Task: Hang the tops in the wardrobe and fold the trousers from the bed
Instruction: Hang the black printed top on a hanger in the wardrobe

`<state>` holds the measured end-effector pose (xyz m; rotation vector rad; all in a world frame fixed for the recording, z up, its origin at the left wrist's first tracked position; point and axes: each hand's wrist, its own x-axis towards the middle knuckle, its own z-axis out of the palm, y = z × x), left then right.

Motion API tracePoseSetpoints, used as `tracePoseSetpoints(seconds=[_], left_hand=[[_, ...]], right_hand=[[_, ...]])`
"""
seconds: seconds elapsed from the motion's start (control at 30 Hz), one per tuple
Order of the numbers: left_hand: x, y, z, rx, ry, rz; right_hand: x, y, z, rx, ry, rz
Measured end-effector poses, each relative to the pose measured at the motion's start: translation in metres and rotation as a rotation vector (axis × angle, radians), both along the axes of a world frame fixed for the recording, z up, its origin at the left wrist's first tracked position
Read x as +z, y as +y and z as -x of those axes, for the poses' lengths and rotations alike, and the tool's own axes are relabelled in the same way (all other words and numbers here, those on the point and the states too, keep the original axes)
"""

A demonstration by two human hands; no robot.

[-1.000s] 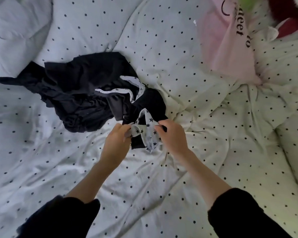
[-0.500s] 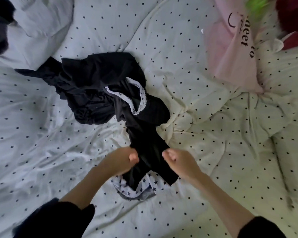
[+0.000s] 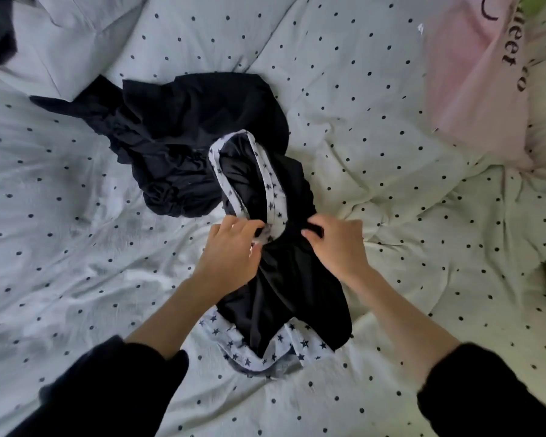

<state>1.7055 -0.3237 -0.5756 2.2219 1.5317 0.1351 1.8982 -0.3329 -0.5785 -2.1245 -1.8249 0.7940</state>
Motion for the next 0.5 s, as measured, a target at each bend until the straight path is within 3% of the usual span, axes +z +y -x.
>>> tracePoseSetpoints(seconds=[0.07, 0.17, 0.27, 0.4, 0.5], left_hand=[[0.008, -0.024, 0.006, -0.051, 0.024, -0.027], [0.016, -0.055, 0.006, -0.233, 0.130, 0.125], [0.019, -0.066, -0.004, -0.150, 0.121, 0.188], [0.025, -0.075, -0.011, -0.057, -0.016, 0.062], [0.037, -0.085, -0.006, -0.078, -0.161, 0.049]], right_hand=[[0.006, -0.040, -0.002, 0.045, -0.011, 0.063], [0.015, -0.083, -0.005, 0.103, -0.012, 0.269], [0.025, -0.089, -0.003, 0.063, 0.073, 0.331], [0.037, -0.073, 0.003, -0.100, 0.152, 0.124], [0.047, -0.049, 0.011, -0.079, 0.132, -0.070]])
